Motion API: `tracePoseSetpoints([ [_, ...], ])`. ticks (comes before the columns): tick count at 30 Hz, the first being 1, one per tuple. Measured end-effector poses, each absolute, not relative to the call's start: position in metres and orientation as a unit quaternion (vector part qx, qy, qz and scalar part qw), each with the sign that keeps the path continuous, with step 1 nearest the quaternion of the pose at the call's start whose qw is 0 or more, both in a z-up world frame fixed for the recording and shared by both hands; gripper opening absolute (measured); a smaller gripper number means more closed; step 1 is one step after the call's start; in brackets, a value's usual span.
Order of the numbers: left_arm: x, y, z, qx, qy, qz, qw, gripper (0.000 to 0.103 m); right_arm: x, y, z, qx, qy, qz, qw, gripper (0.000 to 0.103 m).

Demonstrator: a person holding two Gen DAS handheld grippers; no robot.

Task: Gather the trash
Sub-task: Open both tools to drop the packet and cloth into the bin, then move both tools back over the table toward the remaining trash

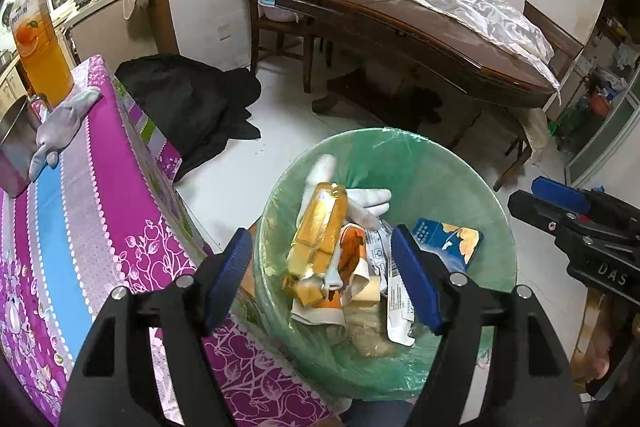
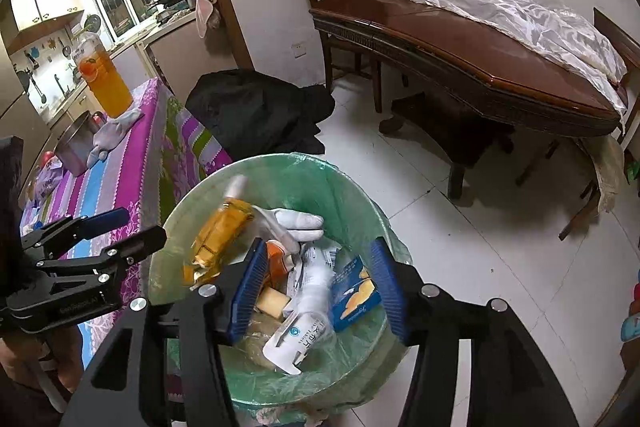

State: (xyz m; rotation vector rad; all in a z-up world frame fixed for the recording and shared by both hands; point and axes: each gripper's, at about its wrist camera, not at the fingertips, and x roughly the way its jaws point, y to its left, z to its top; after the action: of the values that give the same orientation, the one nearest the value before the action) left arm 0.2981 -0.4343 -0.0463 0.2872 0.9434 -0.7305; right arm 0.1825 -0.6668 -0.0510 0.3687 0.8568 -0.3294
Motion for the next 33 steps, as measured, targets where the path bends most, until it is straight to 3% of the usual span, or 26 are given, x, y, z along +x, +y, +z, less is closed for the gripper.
tracePoseSetpoints([
  [15,0.295,-0.430,-0.046,0.137,0.440,-0.344,0.818,0.069,0.179,-0.663,-0.049,0.177,0.407,-0.155,0.883,0.055],
  [22,0.299,-0.389,-0.044,0.133,0.430,-0.323,0.832,0.069,0.157,-0.623,-0.027,0.132,0.331,-0.163,0.920,0.076],
  [27,0.307,-0.336,-0.045,0.128,0.424,-0.289,0.849,0.069,0.159,-0.569,-0.017,0.111,0.283,-0.126,0.944,0.079],
  [33,0.319,-0.246,-0.033,0.132,0.390,-0.241,0.879,0.069,0.185,-0.501,-0.017,0.095,0.284,-0.044,0.953,0.084],
])
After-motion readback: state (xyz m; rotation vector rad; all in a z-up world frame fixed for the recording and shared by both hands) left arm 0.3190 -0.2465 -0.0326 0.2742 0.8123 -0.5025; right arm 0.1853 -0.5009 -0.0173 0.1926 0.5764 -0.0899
